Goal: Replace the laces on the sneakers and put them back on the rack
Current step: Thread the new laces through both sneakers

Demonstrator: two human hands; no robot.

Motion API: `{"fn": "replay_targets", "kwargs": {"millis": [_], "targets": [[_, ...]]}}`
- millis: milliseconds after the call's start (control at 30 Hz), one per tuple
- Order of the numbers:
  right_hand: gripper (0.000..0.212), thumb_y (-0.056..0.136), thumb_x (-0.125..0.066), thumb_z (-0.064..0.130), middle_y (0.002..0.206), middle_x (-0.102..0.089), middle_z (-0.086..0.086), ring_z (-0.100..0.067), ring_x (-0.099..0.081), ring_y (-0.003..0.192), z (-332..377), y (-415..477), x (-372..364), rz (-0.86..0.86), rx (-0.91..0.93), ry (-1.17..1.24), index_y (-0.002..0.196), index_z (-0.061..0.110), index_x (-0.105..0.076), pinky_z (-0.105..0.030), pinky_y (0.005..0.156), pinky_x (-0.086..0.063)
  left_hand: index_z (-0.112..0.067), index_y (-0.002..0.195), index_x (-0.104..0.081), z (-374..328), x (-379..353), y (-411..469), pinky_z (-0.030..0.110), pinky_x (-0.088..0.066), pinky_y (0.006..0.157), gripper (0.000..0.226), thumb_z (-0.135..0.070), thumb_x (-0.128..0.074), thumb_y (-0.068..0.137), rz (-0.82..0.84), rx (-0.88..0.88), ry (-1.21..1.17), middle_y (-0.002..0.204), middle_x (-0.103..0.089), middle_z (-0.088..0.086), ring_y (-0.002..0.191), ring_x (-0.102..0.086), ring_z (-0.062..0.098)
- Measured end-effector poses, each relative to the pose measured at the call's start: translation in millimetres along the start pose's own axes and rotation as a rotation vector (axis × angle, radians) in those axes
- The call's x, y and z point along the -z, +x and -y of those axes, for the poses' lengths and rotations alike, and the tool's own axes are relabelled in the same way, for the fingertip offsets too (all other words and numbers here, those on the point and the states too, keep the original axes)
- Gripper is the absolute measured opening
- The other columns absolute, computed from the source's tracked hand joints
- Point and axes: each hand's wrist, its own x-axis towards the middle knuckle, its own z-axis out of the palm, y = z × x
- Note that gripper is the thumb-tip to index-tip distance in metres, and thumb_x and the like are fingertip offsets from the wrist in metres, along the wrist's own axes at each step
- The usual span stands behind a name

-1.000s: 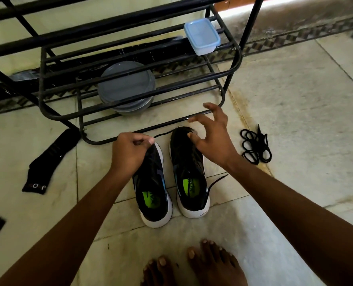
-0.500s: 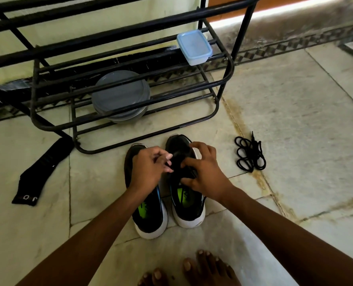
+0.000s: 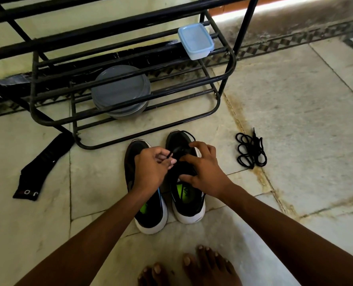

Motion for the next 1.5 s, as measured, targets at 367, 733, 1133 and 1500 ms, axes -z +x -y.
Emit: {"fn": "replay_targets", "kwargs": {"millis": [367, 733, 1133, 1500], "targets": [[0.048, 0.075, -0.083, 0.038, 0.149, -0.027, -0.003, -0.029, -0.018, 0.136, 8, -1, 4, 0.02, -0.071, 0.099, 0.12, 0.029, -0.068, -0.034, 0.103, -0.03, -0.011, 0.096, -0.078, -9, -6, -7, 0.019, -0.059, 0.07, 0.014, -0.008, -0.083, 0.083, 0.005, -0.202, 0.236, 0.079, -0.072, -0.004, 0.07, -0.068, 0.004], [0.019, 0.085, -0.072, 0.011, 0.151, -0.028, -0.003, -0.03, -0.021, 0.138, 30, 9, -2, -0.033, -0.23, 0.194, 0.102, 0.017, -0.078, -0.04, 0.11, -0.037, -0.017, 0.077, -0.073, 1, -8, 2, 0.024, -0.052, 0.06, 0.018, -0.014, -0.091, 0.074, -0.046, -0.021, 0.13, 0.069, -0.069, -0.001, 0.063, -0.065, 0.01], [0.012, 0.083, -0.068, 0.006, 0.141, -0.037, -0.002, -0.029, -0.035, 0.129, 20, 9, -13, -0.114, -0.161, 0.24, 0.087, 0.017, -0.07, -0.045, 0.102, -0.042, -0.026, 0.099, -0.066, -8, -2, -9, 0.036, -0.061, 0.072, 0.05, 0.001, -0.083, 0.061, 0.165, 0.203, 0.03, 0.094, -0.069, 0.004, 0.081, -0.072, 0.021], [0.015, 0.087, -0.057, -0.012, 0.118, -0.052, -0.009, -0.009, -0.055, 0.096, 19, 6, 8, -0.243, 0.049, 0.277, 0.09, 0.002, -0.061, -0.006, 0.081, -0.04, -0.026, 0.098, -0.062, -9, -8, -14, 0.037, -0.06, 0.07, 0.052, -0.025, -0.083, 0.051, 0.24, 0.235, 0.06, 0.093, -0.067, 0.004, 0.073, -0.065, 0.017]]}}
